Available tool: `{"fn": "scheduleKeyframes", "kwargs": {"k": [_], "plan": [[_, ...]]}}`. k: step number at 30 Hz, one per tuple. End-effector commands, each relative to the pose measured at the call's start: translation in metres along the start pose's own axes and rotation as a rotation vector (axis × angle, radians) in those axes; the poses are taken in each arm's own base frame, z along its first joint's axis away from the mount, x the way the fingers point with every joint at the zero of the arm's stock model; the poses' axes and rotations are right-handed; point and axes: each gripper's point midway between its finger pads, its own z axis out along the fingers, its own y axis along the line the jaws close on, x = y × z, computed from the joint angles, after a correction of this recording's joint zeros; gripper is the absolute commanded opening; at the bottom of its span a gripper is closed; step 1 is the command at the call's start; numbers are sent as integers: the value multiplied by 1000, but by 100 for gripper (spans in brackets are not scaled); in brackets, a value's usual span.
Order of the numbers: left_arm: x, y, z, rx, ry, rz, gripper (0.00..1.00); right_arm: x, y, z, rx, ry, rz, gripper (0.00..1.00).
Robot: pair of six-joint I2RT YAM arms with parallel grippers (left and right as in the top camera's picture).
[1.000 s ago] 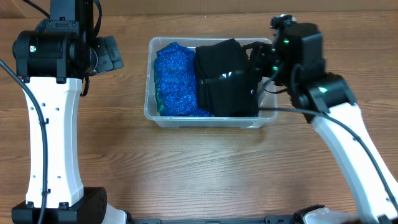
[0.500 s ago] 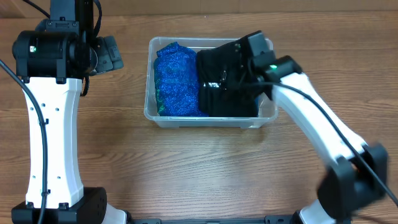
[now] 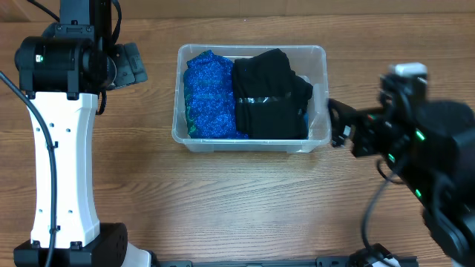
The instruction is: Pack container
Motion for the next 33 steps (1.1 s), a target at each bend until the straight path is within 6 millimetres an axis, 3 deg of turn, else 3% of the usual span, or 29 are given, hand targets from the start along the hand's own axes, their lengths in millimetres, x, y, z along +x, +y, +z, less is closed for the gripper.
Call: {"fn": "scheduleKeyframes", "kwargs": {"k": [1,8,10,14,17,20,25,31,33], "plan": [[-1,3,2,-15,-2,18,100,-7,-29,-33,140,-80,-118,100],[-1,3,2,-15,-2,18,100,-2,-53,-82,204,-230,-65,100],[-1,3,2,-16,-2,18,100,8,-56,-90,196,-300,-49,100],[-1,3,2,-15,-2,18,100,63,-55,-57,124,-326,-18,100],[-1,3,2,-15,-2,18,100,121,-72,-9,140,-308,95,100],[-1,3,2,-15,-2,18,100,161,-86,22,158,-301,176,100],[-1,3,2,-15,-2,18,100,195,-90,49,127,-339,178,100],[-1,3,2,-16,-2,18,100,233,-102,76,167,-243,187,100],[-1,3,2,-15,-2,18,100,237,-102,78,169,-237,188,100]]}}
